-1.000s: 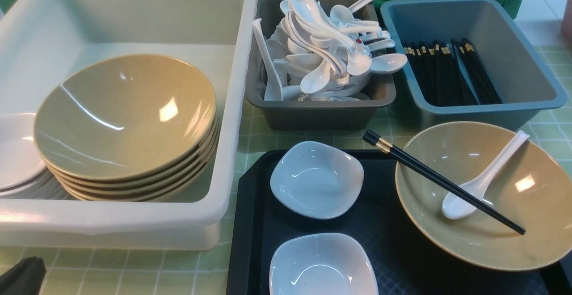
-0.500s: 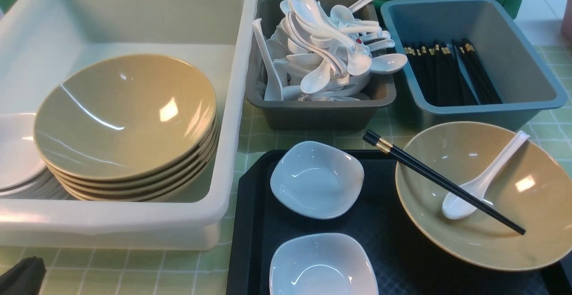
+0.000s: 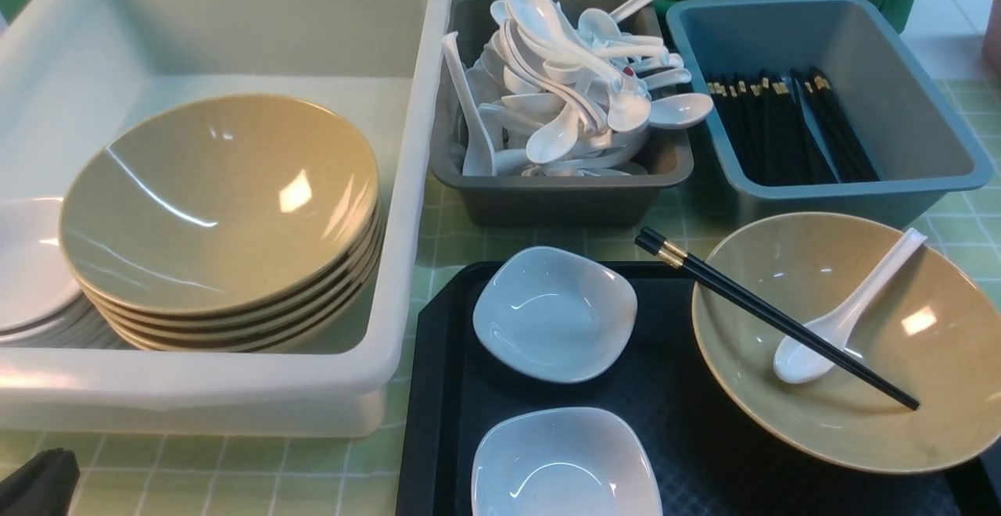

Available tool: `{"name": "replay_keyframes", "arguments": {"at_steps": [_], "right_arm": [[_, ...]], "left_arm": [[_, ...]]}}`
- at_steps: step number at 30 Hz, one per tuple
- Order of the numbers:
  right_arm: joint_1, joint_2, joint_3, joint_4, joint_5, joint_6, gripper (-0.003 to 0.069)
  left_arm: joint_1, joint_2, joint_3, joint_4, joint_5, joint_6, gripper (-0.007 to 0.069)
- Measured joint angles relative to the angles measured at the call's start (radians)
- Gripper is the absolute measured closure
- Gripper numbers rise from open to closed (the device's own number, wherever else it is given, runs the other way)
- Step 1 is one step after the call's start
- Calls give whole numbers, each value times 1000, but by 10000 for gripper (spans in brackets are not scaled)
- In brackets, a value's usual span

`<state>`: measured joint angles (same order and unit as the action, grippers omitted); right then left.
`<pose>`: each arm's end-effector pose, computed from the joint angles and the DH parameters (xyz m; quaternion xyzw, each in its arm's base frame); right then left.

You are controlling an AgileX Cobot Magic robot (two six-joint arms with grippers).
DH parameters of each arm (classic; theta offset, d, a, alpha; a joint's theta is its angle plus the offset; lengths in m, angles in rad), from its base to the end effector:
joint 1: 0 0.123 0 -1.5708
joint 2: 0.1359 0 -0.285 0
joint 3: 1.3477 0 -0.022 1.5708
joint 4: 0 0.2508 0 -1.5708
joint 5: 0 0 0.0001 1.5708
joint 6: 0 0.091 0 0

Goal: On green table put chopsticks spoon bowls plates into blue grey white boxes.
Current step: 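Move the grippers toward the tableware on the black tray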

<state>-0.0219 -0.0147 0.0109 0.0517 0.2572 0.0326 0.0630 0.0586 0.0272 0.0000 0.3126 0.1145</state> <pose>0.0546 0.0000 0.1870 0.0356 0.7624 0.0246 0.6456 0.0576 0.0036 0.1725 0.0208 0.8079 0.0522 0.5867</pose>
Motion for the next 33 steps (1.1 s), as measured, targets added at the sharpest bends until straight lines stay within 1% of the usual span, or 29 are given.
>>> {"name": "replay_keyframes", "arguments": {"at_steps": [2, 4, 7, 9, 12, 15, 19, 20, 21, 22, 23, 26, 27, 29, 30, 31, 33], "right_arm": [[0, 0, 4, 0, -29, 21, 423], [0, 0, 10, 1, -75, 50, 423], [0, 0, 16, 3, -162, 123, 423], [0, 0, 16, 3, -217, 141, 423], [0, 0, 16, 7, -265, 185, 423], [0, 0, 17, 7, -307, 231, 423], [0, 0, 17, 8, -361, 251, 423], [0, 0, 17, 8, -389, 261, 423], [0, 0, 17, 8, -395, 263, 423], [0, 0, 17, 9, -427, 274, 423], [0, 0, 17, 10, -483, 292, 423], [0, 0, 9, 11, -560, 327, 423], [0, 0, 4, 11, -560, 329, 423], [0, 0, -77, 14, -551, 336, 423], [0, 0, -95, 15, -549, 336, 423], [0, 0, -144, 15, -541, 336, 423], [0, 19, -284, 15, -504, 338, 423]], "left_arm": [[0, 0, 0, 0, -13, 0, 626], [0, 0, 0, 0, -58, 0, 626], [0, 0, 0, -6, -179, 0, 626], [0, 0, 0, -15, -297, 0, 626], [0, 0, 0, -22, -420, 0, 626], [0, 0, 0, -25, -485, 0, 626], [0, 0, 0, -33, -553, -19, 626], [0, 0, 0, -44, -602, -64, 626], [0, 0, 0, -51, -624, -74, 626], [0, 0, 0, -65, -671, -133, 626], [0, 0, 0, -91, -769, -233, 626], [0, 0, 0, -114, -988, -464, 626], [0, 0, -1, -114, -996, -476, 626], [0, 2, -60, -78, -1022, -610, 626], [0, 3, -77, -74, -1020, -616, 626], [0, 10, -129, -34, -1000, -650, 626], [0, 35, -297, 70, -912, -698, 626]]}}
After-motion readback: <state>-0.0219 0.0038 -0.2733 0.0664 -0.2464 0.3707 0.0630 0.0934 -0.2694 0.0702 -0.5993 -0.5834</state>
